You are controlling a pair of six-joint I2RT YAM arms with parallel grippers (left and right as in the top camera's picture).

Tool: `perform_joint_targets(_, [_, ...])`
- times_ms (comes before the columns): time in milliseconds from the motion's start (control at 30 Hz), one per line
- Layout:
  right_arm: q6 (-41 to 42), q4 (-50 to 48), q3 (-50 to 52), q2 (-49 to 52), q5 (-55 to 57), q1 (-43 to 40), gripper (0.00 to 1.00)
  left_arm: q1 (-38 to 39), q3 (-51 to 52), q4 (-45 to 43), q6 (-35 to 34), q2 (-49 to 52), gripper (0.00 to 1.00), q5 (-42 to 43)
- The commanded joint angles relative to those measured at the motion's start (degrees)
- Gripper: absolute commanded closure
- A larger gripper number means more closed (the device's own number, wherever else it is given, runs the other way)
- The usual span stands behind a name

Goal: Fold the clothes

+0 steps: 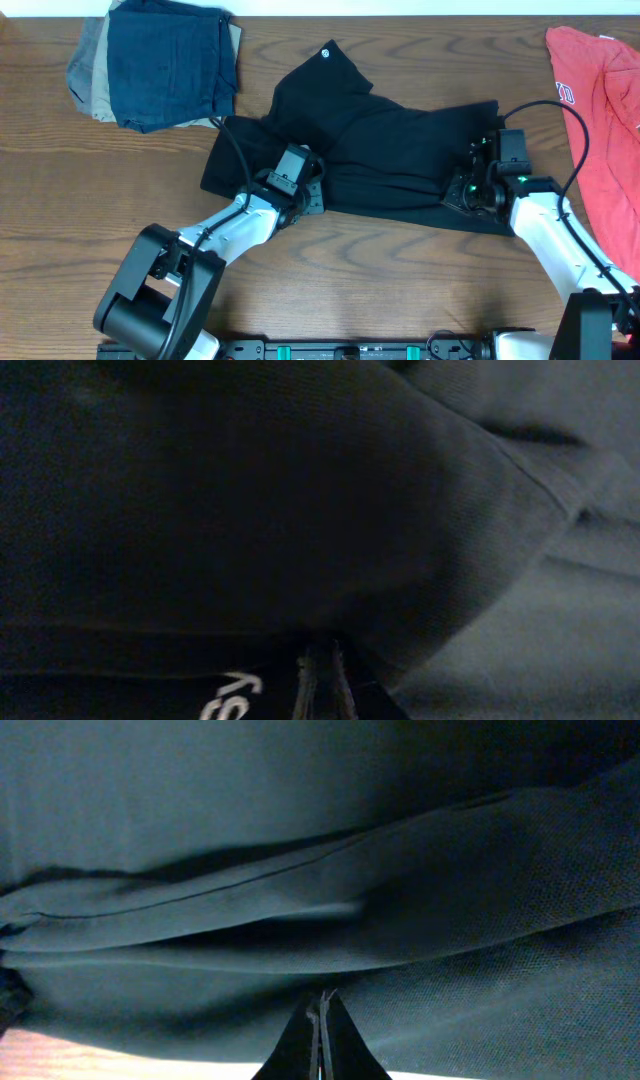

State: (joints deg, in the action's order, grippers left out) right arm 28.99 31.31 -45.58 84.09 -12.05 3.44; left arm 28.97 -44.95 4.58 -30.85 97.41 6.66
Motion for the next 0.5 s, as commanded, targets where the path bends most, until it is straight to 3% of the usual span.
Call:
perform_joint_targets(0, [4.7, -1.2, 1.7, 1.9, 2.8, 0.9, 0.99, -2.4, 0.2, 1.9, -4.3, 1.2, 0.89, -7.5])
perform_joint_targets(267, [5.6, -4.3, 2.3, 8.4, 3.3, 0.9, 0.99, -7.0, 0.2, 7.3, -7.4, 1.2, 0.89, -11.8])
perform_joint_targets(467, [9.8, -0.4, 2.3, 11.5, 3.3, 0.9, 0.99, -7.2, 0.2, 9.4, -7.4, 1.2, 0.89, -11.8])
